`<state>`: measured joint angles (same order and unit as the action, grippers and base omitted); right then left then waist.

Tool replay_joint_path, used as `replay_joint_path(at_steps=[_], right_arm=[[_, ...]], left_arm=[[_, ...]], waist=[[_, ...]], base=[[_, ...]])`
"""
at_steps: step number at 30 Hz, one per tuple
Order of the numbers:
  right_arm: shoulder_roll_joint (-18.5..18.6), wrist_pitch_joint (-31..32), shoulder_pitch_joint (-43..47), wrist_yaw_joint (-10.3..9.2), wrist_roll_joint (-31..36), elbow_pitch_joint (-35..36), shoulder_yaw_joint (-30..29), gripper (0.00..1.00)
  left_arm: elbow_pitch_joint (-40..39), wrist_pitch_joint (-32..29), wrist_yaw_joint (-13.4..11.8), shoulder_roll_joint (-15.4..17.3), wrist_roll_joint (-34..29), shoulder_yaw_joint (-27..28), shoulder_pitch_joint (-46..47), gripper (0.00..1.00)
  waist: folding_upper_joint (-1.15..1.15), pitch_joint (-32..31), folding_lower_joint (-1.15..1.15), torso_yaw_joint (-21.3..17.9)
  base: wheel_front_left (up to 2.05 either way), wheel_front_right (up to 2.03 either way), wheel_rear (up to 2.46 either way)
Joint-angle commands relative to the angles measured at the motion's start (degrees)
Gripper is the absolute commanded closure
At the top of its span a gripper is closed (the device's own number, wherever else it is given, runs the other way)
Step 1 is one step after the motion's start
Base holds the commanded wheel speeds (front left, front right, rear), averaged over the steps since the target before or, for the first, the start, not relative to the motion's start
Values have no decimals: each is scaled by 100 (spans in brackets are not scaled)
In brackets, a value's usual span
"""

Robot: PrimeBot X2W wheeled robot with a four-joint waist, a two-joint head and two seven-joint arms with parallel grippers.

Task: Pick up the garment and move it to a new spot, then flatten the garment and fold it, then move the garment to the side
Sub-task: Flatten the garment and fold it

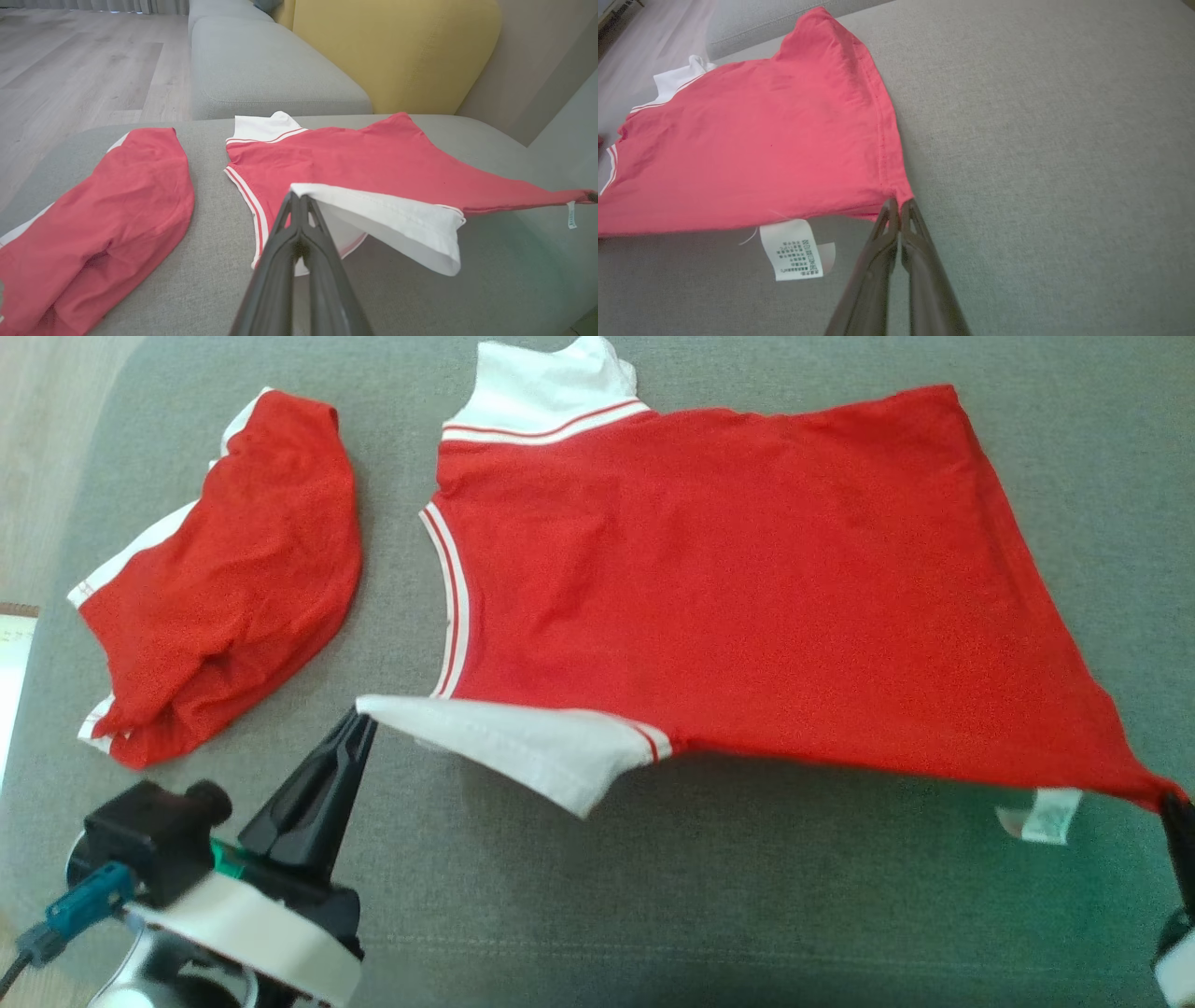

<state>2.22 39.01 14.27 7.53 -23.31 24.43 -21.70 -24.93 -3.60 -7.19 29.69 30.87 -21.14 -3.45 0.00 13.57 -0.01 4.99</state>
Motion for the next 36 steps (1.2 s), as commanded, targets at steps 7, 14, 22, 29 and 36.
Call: replay_joint_path(at_steps=[7,14,22,29,36], right_arm=[[67,264,-115,-4,-116,289,110,100],[66,684,-1026,-4,97,-269,518,100],[66,892,-2221,-4,396,-1075,539,100],[143,541,-3150,-4,557,-1756,494,100],[294,313,-3356,-4,637,-2259,402,100]], left_arm=[[-317,-230,-57,269,168,346,62,100],[427,-567,380,235,662,257,760,100],[1735,-927,1021,81,1175,123,1978,100],[2714,-1084,1356,-15,1296,-207,2908,100],[3286,-961,1450,-22,1243,-668,3392,100]], waist=[[0,80,1,-74],[0,397,1,-71],[0,793,1,-14],[0,1010,1,-11],[0,1104,1,19]], base=[[0,0,0],[0,0,0],[0,0,0],[0,0,0],[0,0,0]])
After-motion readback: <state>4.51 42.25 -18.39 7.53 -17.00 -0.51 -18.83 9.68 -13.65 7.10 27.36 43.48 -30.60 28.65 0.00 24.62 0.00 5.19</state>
